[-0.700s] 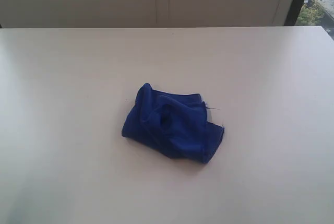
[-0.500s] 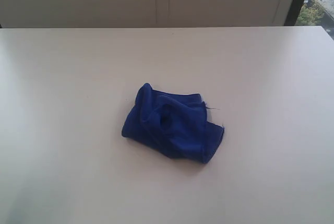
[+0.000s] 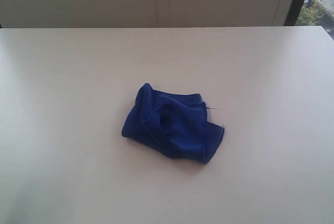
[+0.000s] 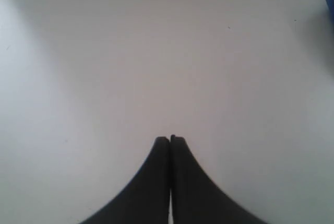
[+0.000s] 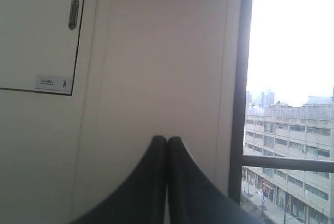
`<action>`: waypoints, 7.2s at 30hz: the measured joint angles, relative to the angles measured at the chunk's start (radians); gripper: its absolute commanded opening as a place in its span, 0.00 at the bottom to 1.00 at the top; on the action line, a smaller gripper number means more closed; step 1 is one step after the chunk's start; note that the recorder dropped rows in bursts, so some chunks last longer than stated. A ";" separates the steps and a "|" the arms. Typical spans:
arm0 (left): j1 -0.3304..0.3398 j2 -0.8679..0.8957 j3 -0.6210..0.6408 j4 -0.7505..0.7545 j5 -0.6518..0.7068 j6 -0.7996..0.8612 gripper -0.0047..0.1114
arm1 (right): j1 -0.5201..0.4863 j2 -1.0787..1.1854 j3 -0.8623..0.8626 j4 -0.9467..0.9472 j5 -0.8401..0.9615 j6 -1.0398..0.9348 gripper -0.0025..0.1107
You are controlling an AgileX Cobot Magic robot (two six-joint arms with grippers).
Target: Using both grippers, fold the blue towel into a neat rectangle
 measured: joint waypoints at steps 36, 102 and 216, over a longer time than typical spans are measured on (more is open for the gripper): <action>0.000 0.000 0.000 0.000 0.000 0.000 0.04 | 0.266 1.942 -1.082 1.107 0.834 -0.772 0.27; 0.000 0.000 0.000 0.000 0.000 0.000 0.04 | 0.285 1.803 -1.079 1.066 1.029 -0.907 0.02; -0.304 1.120 -1.199 -0.362 0.498 0.425 0.04 | 0.286 1.158 -0.898 0.629 0.869 -0.453 0.02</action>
